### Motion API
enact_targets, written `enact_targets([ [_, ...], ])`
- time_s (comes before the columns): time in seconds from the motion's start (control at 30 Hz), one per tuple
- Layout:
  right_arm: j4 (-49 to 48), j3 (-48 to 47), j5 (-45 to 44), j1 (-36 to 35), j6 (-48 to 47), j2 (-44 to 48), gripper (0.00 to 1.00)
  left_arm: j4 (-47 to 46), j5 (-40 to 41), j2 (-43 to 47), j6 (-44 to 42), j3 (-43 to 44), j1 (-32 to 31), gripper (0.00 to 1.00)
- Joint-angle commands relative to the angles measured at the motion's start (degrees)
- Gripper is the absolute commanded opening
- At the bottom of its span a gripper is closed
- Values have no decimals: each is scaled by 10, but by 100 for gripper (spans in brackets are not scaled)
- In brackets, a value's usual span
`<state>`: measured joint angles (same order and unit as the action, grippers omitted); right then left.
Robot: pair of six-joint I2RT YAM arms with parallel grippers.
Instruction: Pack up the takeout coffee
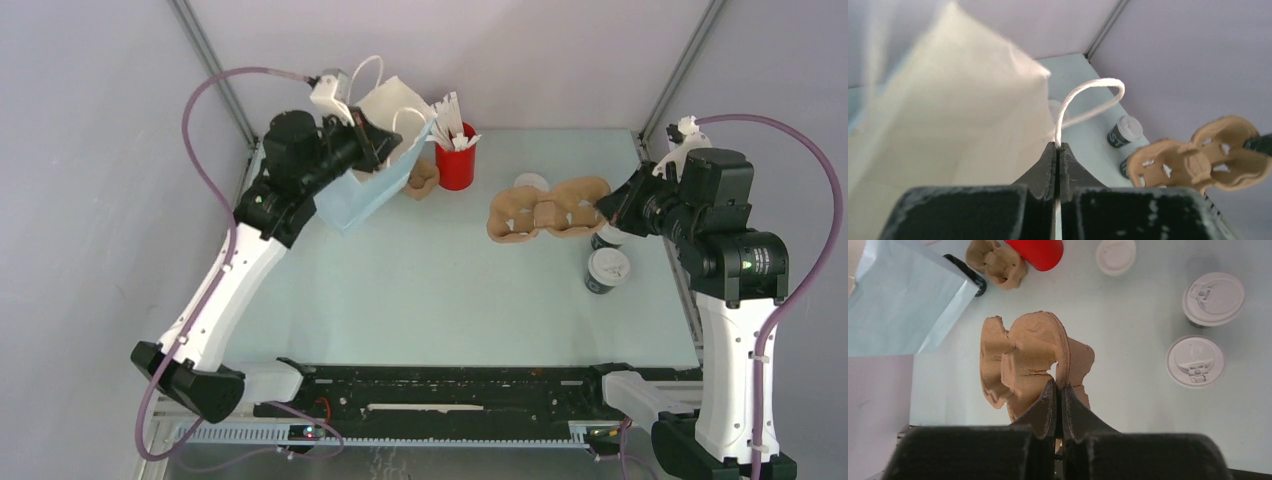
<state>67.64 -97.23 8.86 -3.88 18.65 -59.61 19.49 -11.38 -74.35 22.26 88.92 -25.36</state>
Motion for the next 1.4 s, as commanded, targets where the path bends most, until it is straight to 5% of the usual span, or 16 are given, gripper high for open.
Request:
enact_targets([
  [0.0, -28, -9, 30, -2, 33, 15, 0, -53, -17, 45, -13, -135, -37, 0],
  [0.27, -13, 20, 37, -3, 46, 53, 0, -185, 5, 128, 60, -330, -125, 0],
  [0.7, -17, 36, 41, -4, 61, 75, 0, -64, 90, 145, 89, -256, -181, 0],
  [0.97, -29, 47, 47, -4, 61, 69, 0, -68, 53, 130, 86, -277, -192, 1],
  [1.07, -30, 45, 44, -4, 57, 66, 0, -62, 47, 136, 70, -279, -201, 11],
  [1.37, -14, 13, 21, -3, 36, 54, 0, 30, 38, 168, 52, -230, -207, 78],
])
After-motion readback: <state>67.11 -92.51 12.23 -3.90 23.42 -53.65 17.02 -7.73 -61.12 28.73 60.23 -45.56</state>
